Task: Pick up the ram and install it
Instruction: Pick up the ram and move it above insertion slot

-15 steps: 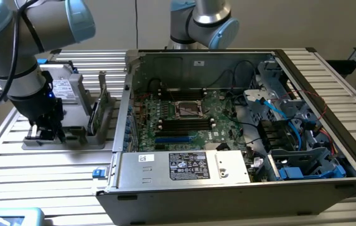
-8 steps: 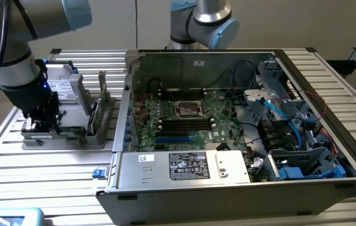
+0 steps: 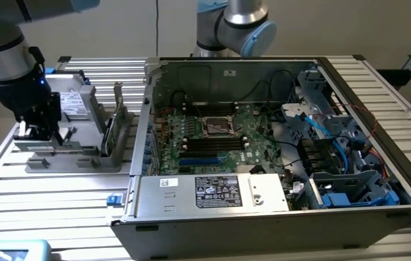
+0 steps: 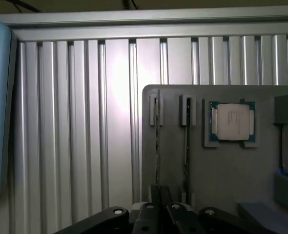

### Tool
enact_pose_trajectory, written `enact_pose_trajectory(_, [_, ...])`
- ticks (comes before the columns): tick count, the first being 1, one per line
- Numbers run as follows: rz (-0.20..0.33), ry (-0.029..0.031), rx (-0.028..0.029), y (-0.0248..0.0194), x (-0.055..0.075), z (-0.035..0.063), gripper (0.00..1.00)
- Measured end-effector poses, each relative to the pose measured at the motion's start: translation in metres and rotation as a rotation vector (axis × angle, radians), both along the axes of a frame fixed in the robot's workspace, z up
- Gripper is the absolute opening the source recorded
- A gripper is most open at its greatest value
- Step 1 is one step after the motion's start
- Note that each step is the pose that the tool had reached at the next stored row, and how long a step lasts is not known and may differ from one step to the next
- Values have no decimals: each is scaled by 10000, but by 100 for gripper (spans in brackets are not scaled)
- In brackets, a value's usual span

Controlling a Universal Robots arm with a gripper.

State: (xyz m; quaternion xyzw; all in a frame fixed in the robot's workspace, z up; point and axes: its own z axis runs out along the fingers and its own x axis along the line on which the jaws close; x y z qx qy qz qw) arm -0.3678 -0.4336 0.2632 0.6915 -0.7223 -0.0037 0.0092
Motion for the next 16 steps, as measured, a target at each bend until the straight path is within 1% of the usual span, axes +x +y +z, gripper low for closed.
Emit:
enact_pose_trajectory(4, [1, -1, -1, 0, 15, 181, 12])
enact_pose_trajectory(12, [1, 0, 4, -5, 183, 545, 12])
enact_pose_trajectory(14, [3, 0, 31, -10, 240, 639, 12])
enact_pose_trajectory(16, [5, -1, 74, -16, 300, 729, 12])
